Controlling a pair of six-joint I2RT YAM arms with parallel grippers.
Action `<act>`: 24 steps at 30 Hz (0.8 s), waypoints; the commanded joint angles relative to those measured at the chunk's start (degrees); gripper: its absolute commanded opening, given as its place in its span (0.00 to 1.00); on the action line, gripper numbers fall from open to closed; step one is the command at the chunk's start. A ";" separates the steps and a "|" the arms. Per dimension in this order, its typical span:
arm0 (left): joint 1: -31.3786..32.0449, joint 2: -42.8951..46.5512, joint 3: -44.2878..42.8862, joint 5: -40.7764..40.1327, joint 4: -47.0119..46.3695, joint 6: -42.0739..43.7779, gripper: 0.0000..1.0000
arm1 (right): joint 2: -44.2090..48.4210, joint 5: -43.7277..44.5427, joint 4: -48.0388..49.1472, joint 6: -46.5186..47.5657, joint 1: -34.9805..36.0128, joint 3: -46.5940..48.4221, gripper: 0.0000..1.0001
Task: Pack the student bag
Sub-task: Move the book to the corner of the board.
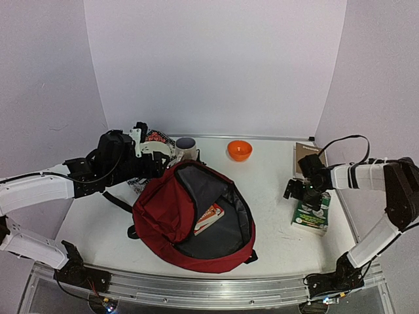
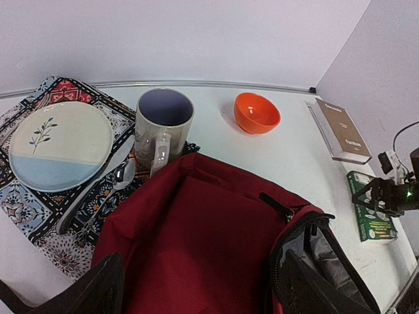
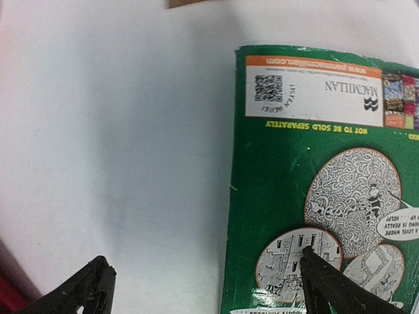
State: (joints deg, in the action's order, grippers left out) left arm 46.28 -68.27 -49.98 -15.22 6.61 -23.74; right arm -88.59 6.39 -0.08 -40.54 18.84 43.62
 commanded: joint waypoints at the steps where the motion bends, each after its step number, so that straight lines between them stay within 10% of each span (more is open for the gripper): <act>1: -0.32 2.14 -1.17 -0.82 -0.32 1.04 0.83 | -4.93 -12.97 -2.78 -3.14 6.21 3.93 0.98; 9: -0.31 3.48 -1.09 -0.93 -0.02 1.10 0.83 | 5.30 -4.99 -9.36 1.12 4.18 7.07 0.98; 24: -0.40 3.62 -1.08 1.74 -0.02 0.27 0.84 | 8.34 -17.37 0.78 12.57 -14.24 -6.26 0.93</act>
State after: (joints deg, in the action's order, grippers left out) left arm 46.28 -66.02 -49.98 -14.41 6.63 -23.80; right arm -77.54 -5.55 -2.79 -31.46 5.23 39.13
